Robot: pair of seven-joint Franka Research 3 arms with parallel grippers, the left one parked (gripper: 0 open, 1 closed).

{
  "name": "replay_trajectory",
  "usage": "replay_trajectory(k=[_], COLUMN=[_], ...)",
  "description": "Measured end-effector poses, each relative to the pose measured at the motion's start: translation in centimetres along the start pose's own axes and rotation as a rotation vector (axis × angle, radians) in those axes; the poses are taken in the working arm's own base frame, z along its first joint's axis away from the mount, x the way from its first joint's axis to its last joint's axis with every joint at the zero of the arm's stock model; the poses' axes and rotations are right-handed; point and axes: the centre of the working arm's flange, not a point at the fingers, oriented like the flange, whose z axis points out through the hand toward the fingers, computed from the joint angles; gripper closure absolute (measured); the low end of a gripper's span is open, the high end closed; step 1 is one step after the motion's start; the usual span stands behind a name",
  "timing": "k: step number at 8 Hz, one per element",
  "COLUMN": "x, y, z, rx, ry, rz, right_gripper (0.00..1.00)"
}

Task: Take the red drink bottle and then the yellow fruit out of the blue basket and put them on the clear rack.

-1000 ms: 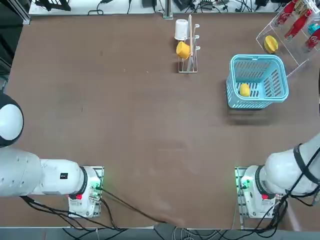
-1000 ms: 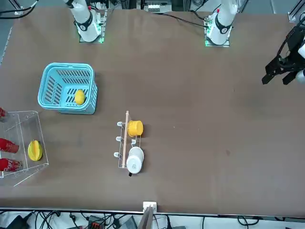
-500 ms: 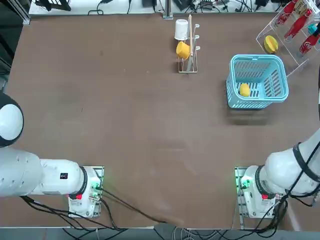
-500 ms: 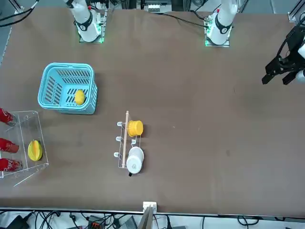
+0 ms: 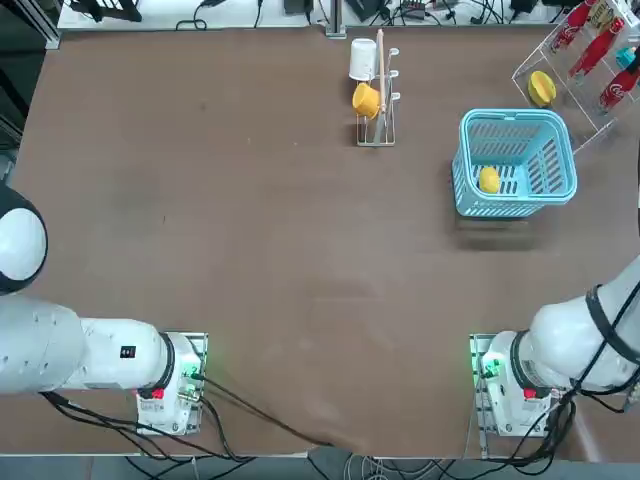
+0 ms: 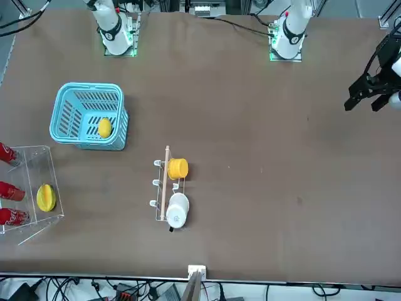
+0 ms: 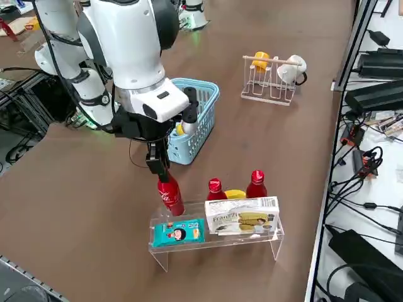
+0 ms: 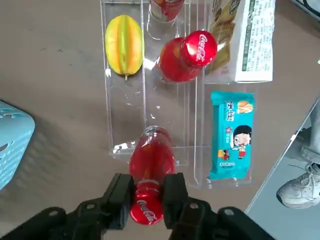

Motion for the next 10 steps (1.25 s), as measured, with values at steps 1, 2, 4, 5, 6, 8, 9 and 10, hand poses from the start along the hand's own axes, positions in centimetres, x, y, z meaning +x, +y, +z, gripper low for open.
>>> replay_trajectory(k=[1,2,4,5,6,8,9,10], x=[0.1,0.1,0.3,0.3,0.4,0.4,0.5,0.6], y=[0.0,0.1,0.3,0.3,0.4,0.6,0.7,0.7], z=[-0.1,-0.4,-0.9,-0.9,-0.6,0.5,1.2,1.7], rx=[-0.004,-0.011,-0.021,-0.024,-0.025,-0.019,-0.015,-0.013], ry=[0.003,0.007,0.015,0.016,0.015,0.005,-0.001,-0.005], rz=[0.0,-0.001,-0.002,-0.003,-0.004,-0.002,-0.002,-0.003], right_gripper=[0.64,0.64,0.64,0.64,0.64,0.64,0.64,0.64])
